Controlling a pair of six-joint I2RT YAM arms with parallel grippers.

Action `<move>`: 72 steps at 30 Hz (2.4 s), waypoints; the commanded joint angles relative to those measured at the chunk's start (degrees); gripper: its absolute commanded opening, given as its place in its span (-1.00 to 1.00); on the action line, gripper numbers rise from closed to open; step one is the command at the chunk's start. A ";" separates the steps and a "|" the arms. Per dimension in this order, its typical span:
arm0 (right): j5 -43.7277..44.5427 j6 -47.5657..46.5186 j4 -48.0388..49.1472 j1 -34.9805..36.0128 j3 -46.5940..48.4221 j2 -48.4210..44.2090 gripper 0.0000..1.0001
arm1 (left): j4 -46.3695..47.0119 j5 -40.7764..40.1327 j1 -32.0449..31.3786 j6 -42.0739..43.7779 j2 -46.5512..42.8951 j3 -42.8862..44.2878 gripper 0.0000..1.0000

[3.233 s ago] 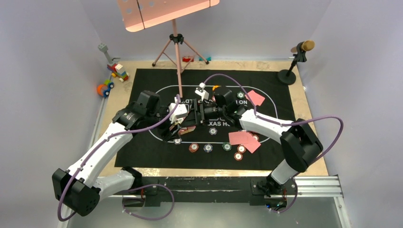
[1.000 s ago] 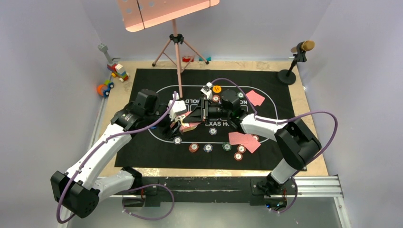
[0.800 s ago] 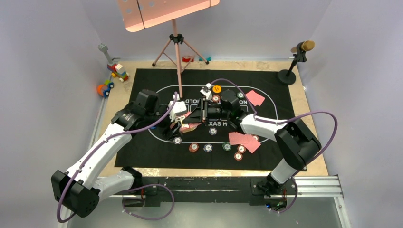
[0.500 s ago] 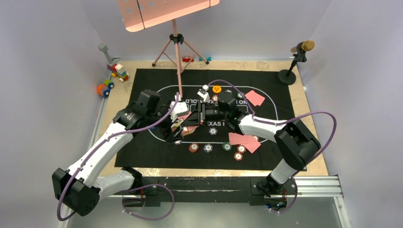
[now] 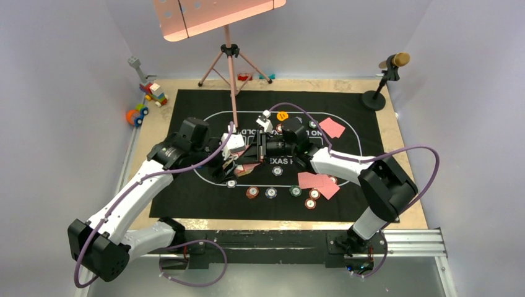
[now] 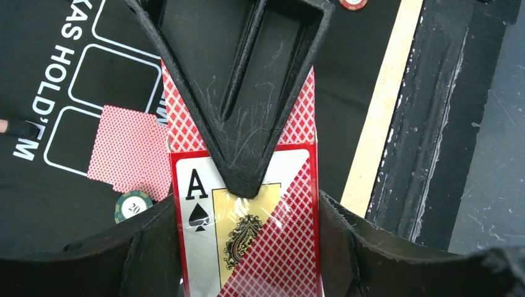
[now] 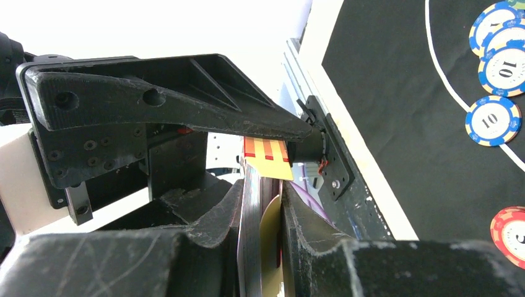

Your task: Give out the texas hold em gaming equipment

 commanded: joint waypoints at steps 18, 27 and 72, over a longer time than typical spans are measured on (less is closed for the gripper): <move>-1.17 -5.75 -6.31 -1.76 -0.13 -3.07 -0.02 | -0.94 3.38 -0.86 1.28 -2.04 -0.09 -0.32; -2.61 -8.31 -8.07 -2.64 -2.85 -5.43 -0.07 | -0.47 3.83 -0.51 -0.90 -1.89 0.32 -0.37; -2.14 -24.12 -34.26 -11.33 6.14 -18.15 -0.74 | 1.26 6.88 0.24 -4.17 -2.86 -0.70 -0.83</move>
